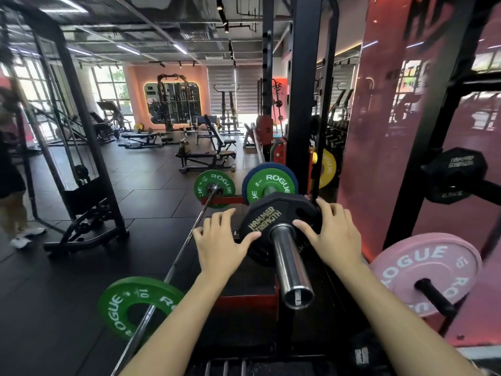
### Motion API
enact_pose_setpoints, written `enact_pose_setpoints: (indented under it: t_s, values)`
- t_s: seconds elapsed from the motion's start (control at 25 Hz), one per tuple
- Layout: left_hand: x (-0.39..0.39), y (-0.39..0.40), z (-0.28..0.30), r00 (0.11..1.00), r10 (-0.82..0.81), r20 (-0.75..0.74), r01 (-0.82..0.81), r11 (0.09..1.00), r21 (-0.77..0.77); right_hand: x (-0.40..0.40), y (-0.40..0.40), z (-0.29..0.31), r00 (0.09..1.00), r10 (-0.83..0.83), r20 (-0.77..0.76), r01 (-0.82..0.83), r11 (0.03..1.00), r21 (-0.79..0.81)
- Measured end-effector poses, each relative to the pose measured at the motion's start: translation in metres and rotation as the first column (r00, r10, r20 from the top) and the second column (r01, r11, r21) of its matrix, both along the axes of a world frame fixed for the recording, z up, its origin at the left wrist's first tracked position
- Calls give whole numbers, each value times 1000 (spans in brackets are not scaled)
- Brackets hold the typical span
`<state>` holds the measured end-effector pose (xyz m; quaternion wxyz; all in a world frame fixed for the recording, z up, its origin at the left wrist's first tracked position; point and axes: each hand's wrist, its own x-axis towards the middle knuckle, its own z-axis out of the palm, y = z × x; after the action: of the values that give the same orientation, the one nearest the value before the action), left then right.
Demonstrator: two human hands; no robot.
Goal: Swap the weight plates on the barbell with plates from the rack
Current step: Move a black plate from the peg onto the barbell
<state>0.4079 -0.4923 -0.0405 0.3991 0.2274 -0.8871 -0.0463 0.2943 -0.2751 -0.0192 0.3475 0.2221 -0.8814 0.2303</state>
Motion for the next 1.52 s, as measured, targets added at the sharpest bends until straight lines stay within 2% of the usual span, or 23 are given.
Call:
enact_pose_setpoints:
  t_s: [0.28,0.6,0.8,1.0,1.16,1.32,1.52]
  values:
    - [-80,-36,-1,996,9,-87,-7,1000,24,-84,-38,-12,999,12,-40,-13,1000,-9]
    - [-169,-73,6,996,60,-62,-52,992,116,-167,-80,4,998,57,-6,-56,996,64]
    - [-190,-87,-3,991,40,-130,-24,992,124,-192,-87,0,997,74,-32,-73,996,48]
    - [-182,-82,3,992,59,-110,-40,985,170,-182,-86,1,998,43,-41,-41,998,45]
    - [-162,-73,8,995,44,-88,-26,981,194,-163,-78,3,998,23,66,-26,998,51]
    - [-120,-64,4,995,2,-96,19,978,209,-124,-59,0,995,36,92,-34,999,-18]
    - [-60,-36,-5,997,-52,-59,63,978,200,-54,-29,-1,994,74,83,-72,997,-32]
